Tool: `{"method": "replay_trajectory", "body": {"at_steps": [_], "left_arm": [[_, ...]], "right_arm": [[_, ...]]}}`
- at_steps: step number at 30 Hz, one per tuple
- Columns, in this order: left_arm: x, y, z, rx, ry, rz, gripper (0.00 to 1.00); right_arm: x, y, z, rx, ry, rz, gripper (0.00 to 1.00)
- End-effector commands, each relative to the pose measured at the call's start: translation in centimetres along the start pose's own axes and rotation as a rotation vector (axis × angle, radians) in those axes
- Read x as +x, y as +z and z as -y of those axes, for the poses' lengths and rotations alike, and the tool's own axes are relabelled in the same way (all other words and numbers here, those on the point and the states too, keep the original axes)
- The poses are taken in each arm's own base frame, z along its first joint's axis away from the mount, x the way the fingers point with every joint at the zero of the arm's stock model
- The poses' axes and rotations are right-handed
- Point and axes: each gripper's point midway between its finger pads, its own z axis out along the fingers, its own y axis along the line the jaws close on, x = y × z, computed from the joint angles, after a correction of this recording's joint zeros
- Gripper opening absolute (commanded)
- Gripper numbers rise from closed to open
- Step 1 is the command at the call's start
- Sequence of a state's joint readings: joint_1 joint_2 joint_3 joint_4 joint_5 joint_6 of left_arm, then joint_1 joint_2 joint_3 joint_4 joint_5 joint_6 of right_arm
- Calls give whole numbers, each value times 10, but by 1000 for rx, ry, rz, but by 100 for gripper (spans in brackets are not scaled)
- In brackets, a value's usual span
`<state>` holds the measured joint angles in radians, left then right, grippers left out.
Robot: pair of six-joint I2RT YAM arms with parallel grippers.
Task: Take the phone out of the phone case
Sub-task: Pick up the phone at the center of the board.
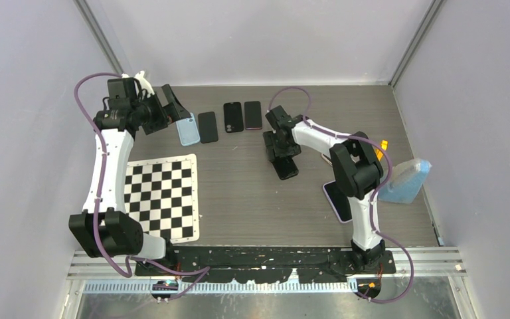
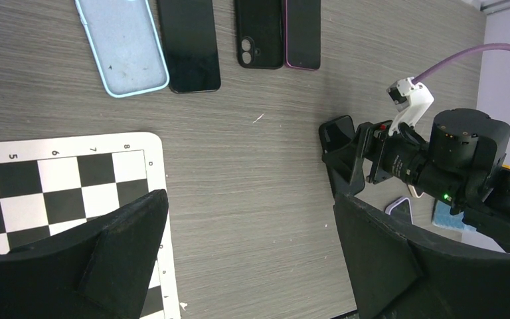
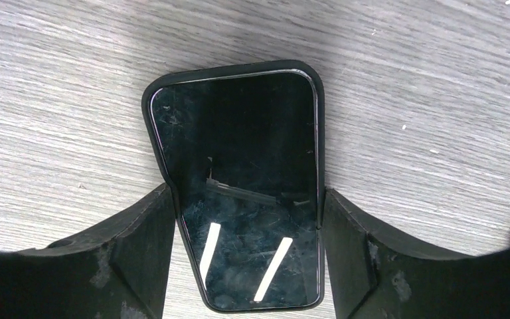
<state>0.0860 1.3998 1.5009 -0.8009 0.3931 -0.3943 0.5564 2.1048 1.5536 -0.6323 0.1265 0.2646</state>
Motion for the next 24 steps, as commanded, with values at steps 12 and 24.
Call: {"method": "replay_trajectory", "body": {"at_steps": [12,24], "left_arm": [[-12,-11,36,196,37,102,98],[16,4,102,420,65,109,99]], "right_arm": [[-52,-66,-12,-115,118,333,44],[-106,-198,-61,-514,246,590,44]]}}
